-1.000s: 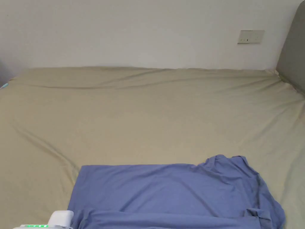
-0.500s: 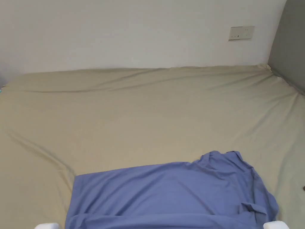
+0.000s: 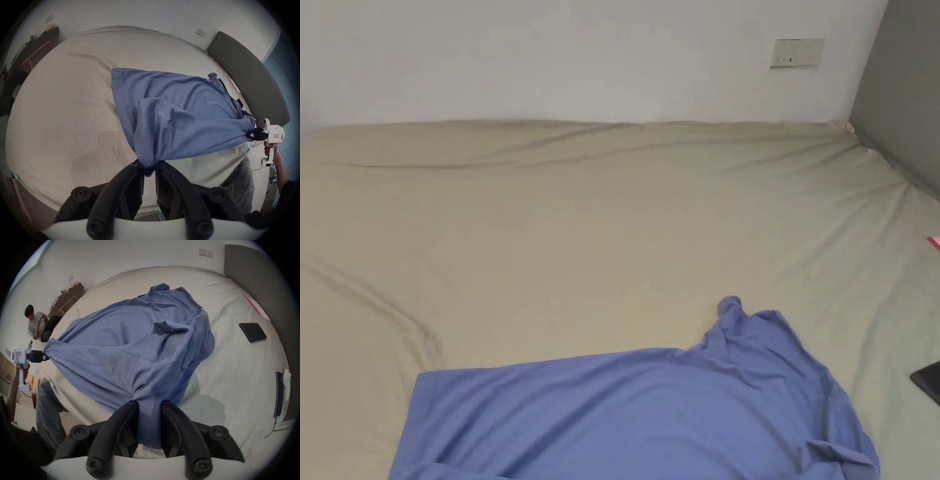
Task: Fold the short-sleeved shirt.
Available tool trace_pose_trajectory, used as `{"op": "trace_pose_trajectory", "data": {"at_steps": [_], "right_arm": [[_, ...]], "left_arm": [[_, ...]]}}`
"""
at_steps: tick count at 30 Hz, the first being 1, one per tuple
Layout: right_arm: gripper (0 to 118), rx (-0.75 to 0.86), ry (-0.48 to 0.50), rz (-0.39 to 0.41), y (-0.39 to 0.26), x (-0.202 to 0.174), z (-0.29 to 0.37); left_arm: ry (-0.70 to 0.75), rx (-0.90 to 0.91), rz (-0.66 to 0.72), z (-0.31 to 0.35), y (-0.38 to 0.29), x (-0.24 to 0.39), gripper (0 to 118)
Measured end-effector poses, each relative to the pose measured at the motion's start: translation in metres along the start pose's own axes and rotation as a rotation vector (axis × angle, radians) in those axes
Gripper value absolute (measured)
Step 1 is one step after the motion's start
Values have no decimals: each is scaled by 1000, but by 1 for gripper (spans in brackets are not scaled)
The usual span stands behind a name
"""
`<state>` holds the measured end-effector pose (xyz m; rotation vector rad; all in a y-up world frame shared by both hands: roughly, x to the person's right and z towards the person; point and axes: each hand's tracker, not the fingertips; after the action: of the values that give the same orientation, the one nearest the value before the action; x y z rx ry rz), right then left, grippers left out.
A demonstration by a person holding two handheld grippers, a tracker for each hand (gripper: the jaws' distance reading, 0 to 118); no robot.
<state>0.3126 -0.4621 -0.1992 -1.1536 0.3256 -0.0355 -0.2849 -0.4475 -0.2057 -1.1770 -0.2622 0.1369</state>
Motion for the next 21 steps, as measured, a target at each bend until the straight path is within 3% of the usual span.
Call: {"op": "trace_pose_trajectory", "data": {"at_steps": [3, 14, 15, 16, 18, 19, 21], "right_arm": [[20, -15, 5, 15, -24, 0, 4], [21, -79, -41, 23, -46, -3, -34], [28, -71, -64, 58, -47, -6, -32], [39, -62, -110, 104, -49, -9, -27], [76, -21, -194, 205, -55, -10, -14], [81, -14, -199, 220, -58, -6, -6], [81, 37, -161, 108, -61, 4, 12]], "left_arm": [[43, -79, -56, 5, -24, 18, 12], [38, -104, 66, -21, -50, 25, 15], [74, -94, 53, -19, -48, 21, 31], [99, -84, 34, -15, -49, 22, 56], [81, 120, 0, 11, -54, 23, 106], [52, 235, 18, 22, -55, 5, 107], [56, 342, 102, 45, -39, -7, 109]]}}
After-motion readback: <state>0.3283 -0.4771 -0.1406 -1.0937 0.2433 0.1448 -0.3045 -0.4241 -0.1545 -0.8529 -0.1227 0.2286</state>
